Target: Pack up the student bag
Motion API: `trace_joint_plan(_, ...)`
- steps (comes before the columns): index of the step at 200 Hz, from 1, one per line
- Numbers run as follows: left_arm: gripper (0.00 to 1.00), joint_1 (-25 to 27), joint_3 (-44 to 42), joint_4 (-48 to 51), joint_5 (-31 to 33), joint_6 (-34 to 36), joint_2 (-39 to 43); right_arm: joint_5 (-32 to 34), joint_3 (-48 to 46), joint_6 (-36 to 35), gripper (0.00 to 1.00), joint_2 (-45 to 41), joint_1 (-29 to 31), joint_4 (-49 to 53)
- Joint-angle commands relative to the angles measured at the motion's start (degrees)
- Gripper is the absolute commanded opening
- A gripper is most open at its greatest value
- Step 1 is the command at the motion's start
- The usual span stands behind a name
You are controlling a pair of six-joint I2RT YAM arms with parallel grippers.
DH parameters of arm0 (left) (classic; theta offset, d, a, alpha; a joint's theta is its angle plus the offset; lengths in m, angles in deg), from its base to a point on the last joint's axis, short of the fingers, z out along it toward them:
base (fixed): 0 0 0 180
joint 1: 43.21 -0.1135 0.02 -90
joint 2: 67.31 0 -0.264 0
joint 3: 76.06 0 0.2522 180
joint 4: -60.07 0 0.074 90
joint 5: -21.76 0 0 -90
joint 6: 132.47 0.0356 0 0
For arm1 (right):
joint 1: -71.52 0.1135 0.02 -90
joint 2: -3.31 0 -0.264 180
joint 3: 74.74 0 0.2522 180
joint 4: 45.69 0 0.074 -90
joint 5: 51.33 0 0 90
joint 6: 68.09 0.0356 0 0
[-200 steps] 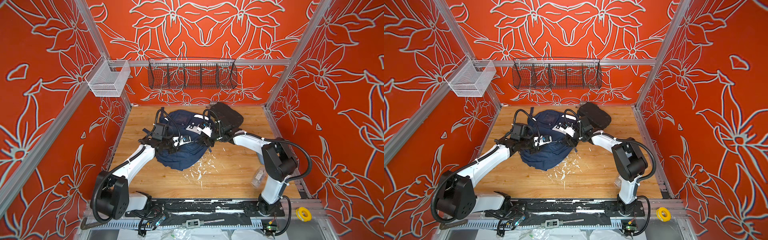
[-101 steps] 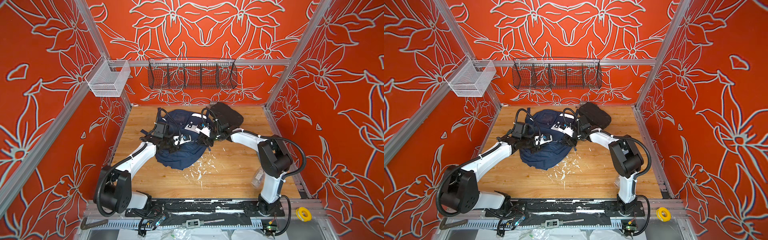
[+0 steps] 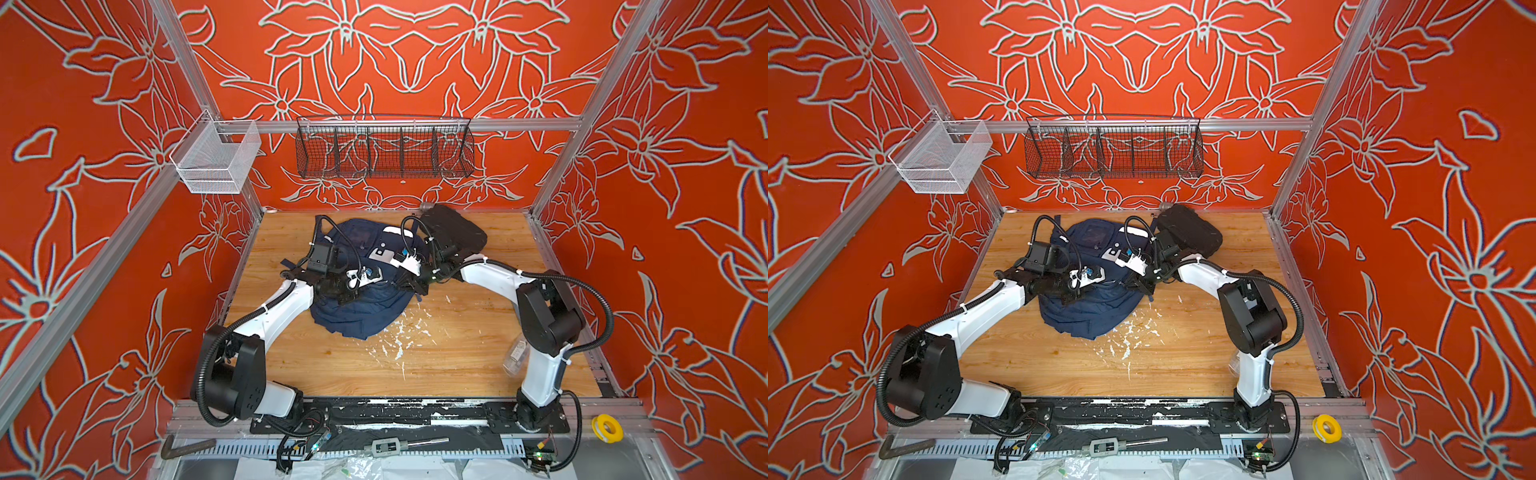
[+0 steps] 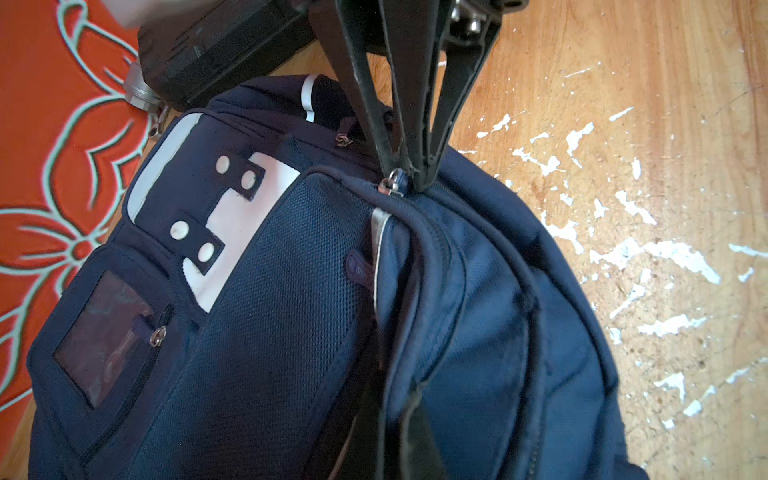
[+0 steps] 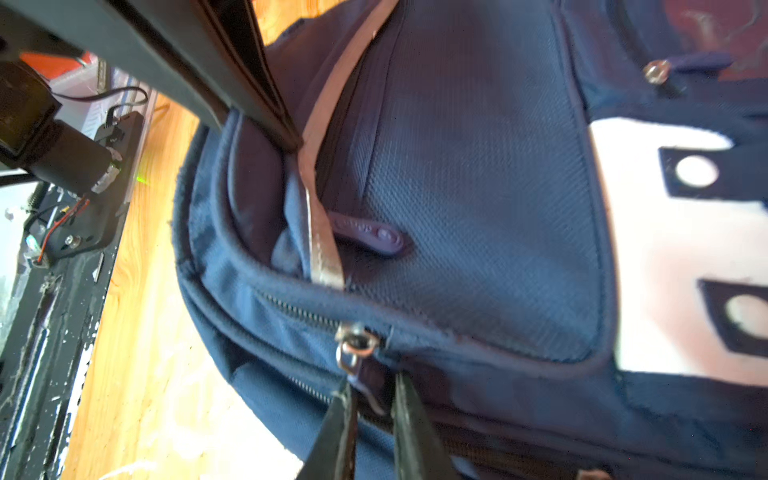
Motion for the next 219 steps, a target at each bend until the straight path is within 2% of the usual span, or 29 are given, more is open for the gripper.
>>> trace_joint_plan(1, 0.00, -0.69, 1.61, -2.63, 0.04, -0.20, -0.54, -2.18, 1.76, 1.80, 0.20, 1.36, 0.53, -0.85)
trace_joint_plan(25, 0.00, -0.69, 1.56, -2.67, 0.04, -0.63, -0.56, -2.82, 1.33, 2.11, 0.27, 1.63, 0.92, -2.55)
trace_joint_plan(37, 0.00, -0.69, 1.71, -2.67, -0.04, -0.80, -0.73, -3.22, 1.69, 1.91, 0.27, 2.07, 1.15, -2.34)
trace_joint_plan(62, 0.00, -0.91, 2.23, -2.85, 0.57, -1.72, -1.06, -3.38, 3.16, 1.32, 0.14, 3.33, 1.24, 0.88)
trace_joint_plan(84, 0.00, -1.86, 3.56, -2.99, -0.24, -4.01, -1.37, -2.07, 2.32, 0.92, 0.12, 3.00, 1.35, 1.44)
trace_joint_plan(107, 0.00, -2.01, 4.78, 0.15, 0.33, -4.26, -0.62, 3.78, 2.22, 2.93, 0.00, 2.35, 1.24, -0.07)
trace_joint_plan(123, 0.00, -1.88, 5.07, 4.14, 1.50, -6.69, 1.03, 8.81, 3.86, 5.11, 0.00, 2.00, 1.14, -1.09)
trace_joint_plan(148, 0.00, -0.83, 2.98, 6.58, 5.36, -17.48, 5.54, 10.58, 10.61, 9.72, 0.00, 3.52, -0.69, 0.44)
trace_joint_plan(166, 0.00, 0.81, 1.12, 7.85, 9.20, -25.35, 8.56, 7.55, 17.42, 9.56, 0.00, 6.58, -1.67, 5.21)
trace_joint_plan(181, 0.00, 2.19, 1.06, 8.29, 9.96, -33.78, 9.72, 6.76, 23.92, 8.15, 0.00, 9.48, -2.24, 10.71)
trace_joint_plan(200, 0.00, 3.86, 2.00, 6.97, 11.12, -43.12, 8.32, 6.75, 29.60, 5.94, 0.00, 11.71, -2.38, 16.81)
trace_joint_plan(219, 0.00, 4.30, 5.90, 6.17, 11.04, -51.25, 3.29, 5.79, 28.04, 6.67, 0.00, 10.01, -2.10, 17.03)
